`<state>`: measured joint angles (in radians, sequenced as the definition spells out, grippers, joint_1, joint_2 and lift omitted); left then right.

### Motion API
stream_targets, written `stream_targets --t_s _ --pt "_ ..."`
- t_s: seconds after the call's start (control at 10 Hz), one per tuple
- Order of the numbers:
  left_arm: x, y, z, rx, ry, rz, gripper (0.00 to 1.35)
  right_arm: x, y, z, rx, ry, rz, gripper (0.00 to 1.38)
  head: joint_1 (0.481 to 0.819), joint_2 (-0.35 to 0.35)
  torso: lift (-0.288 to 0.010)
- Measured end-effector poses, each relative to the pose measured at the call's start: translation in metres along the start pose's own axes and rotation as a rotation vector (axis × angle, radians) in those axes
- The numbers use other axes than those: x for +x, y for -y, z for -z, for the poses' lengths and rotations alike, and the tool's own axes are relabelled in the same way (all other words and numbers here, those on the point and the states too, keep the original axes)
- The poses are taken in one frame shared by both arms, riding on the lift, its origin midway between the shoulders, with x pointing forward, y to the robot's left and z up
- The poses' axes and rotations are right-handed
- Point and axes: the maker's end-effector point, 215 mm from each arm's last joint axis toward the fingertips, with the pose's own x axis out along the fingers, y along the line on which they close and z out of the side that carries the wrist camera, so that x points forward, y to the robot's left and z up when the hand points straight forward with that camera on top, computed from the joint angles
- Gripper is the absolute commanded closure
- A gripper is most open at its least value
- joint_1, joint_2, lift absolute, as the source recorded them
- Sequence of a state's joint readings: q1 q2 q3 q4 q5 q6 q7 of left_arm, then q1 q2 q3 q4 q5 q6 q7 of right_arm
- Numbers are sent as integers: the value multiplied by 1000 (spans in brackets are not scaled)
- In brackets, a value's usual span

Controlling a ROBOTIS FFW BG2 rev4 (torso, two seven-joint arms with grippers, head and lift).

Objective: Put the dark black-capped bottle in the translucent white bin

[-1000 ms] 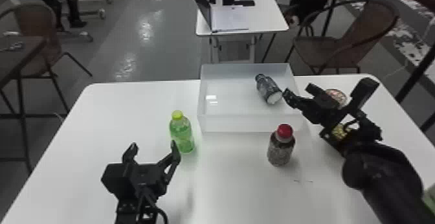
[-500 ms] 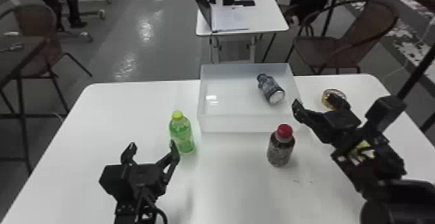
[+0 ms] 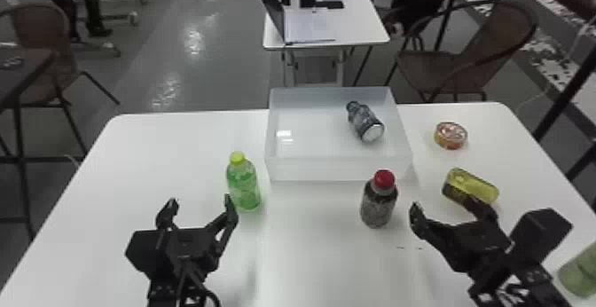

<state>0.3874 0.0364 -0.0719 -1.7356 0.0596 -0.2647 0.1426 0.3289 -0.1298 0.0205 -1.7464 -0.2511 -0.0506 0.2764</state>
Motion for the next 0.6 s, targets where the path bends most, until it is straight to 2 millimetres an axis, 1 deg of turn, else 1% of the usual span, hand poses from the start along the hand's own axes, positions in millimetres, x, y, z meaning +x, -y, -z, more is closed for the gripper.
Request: stream_targets --t_s 0.2,0.6 --pt "0 1 1 3 -2 2 259 -5 5 6 -17 -10 9 84 695 37 -92" --pt "0 3 2 4 -6 5 254 -1 6 -1 -23 -3 27 88 695 34 -92"
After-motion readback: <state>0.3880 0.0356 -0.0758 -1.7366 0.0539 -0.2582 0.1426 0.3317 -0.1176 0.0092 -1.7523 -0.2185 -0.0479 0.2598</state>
